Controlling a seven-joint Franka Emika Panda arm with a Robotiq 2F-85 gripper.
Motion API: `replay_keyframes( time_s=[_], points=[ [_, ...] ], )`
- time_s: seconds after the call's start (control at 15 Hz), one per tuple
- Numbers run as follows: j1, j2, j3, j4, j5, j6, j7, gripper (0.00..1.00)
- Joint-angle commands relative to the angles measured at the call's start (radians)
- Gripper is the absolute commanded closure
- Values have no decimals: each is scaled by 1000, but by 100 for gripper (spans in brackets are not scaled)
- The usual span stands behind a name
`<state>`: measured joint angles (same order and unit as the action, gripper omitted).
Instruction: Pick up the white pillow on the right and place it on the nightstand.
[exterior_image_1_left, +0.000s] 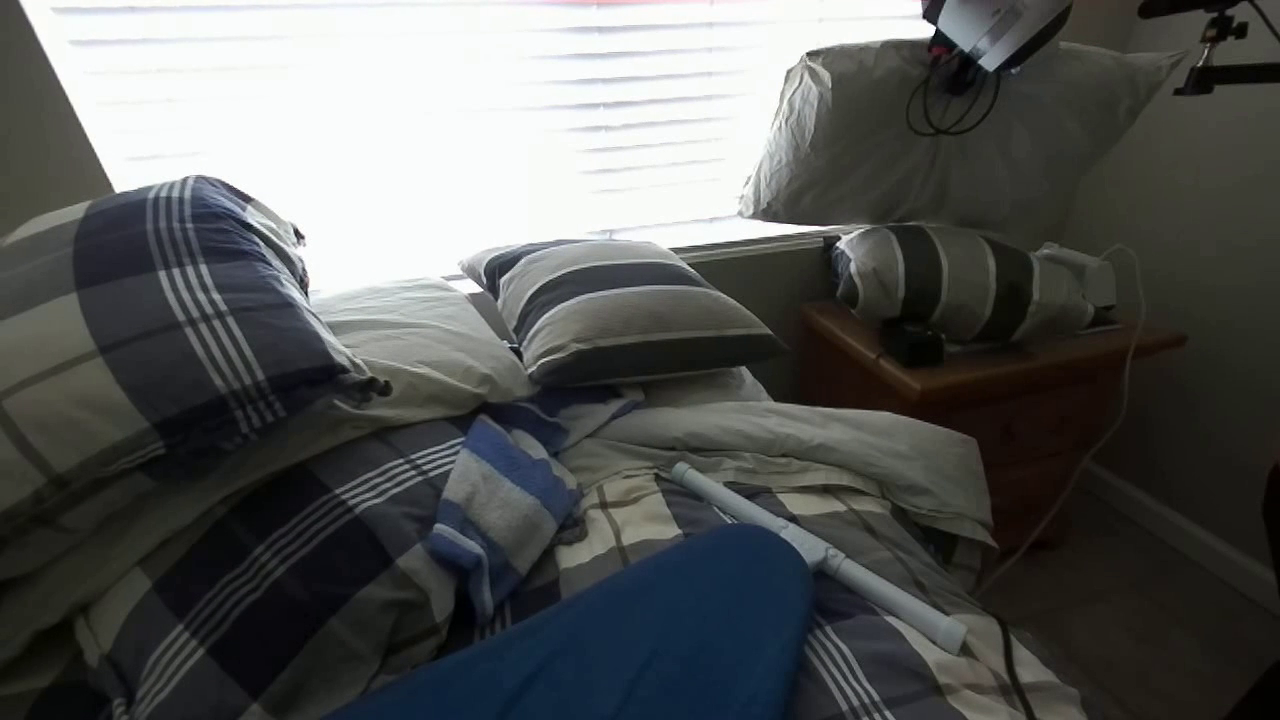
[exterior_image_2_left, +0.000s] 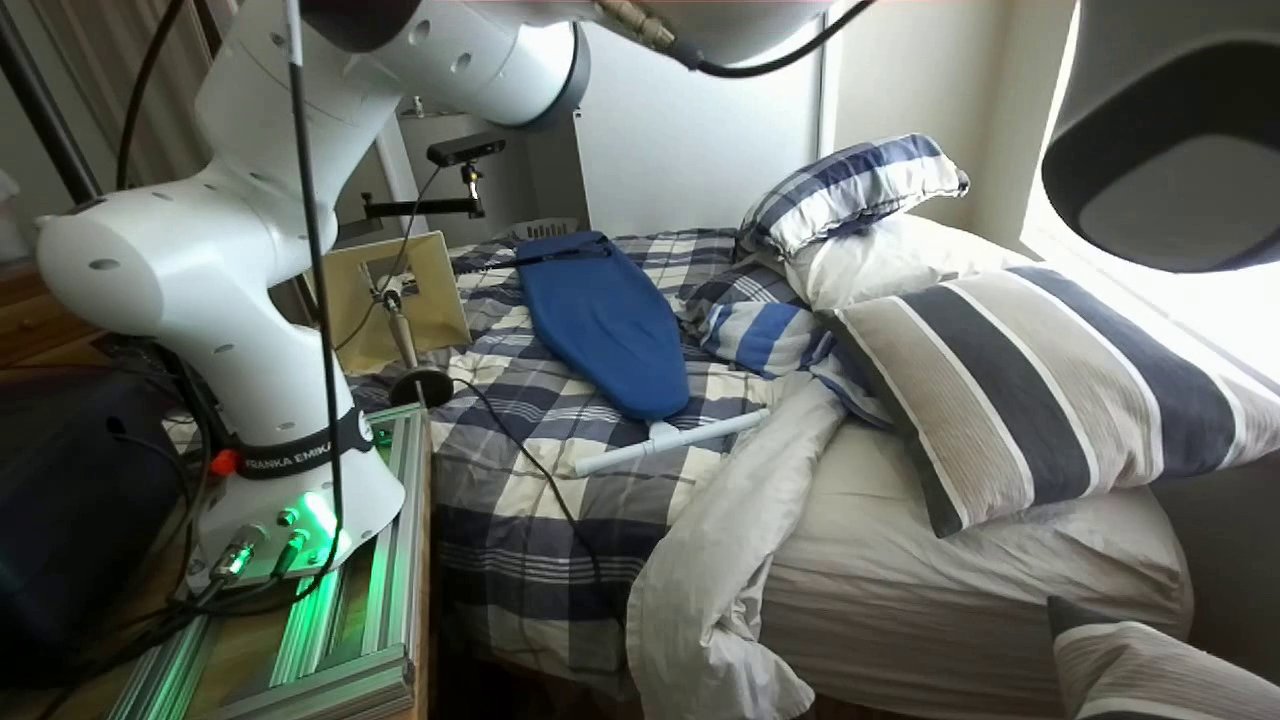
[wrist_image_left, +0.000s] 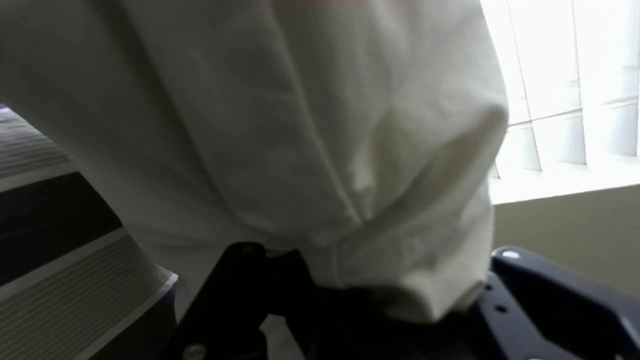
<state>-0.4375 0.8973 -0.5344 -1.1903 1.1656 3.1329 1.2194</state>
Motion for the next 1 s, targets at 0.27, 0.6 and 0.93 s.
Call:
replay_keyframes(
  time_s=[0.27, 0.6, 0.93],
  points=[
    [-120, 195, -37, 255, -17, 94, 50, 95],
    [-119, 219, -98, 214, -69, -4, 5, 95],
    [-107, 227, -174, 188, -190, -169, -46, 95]
  ],
)
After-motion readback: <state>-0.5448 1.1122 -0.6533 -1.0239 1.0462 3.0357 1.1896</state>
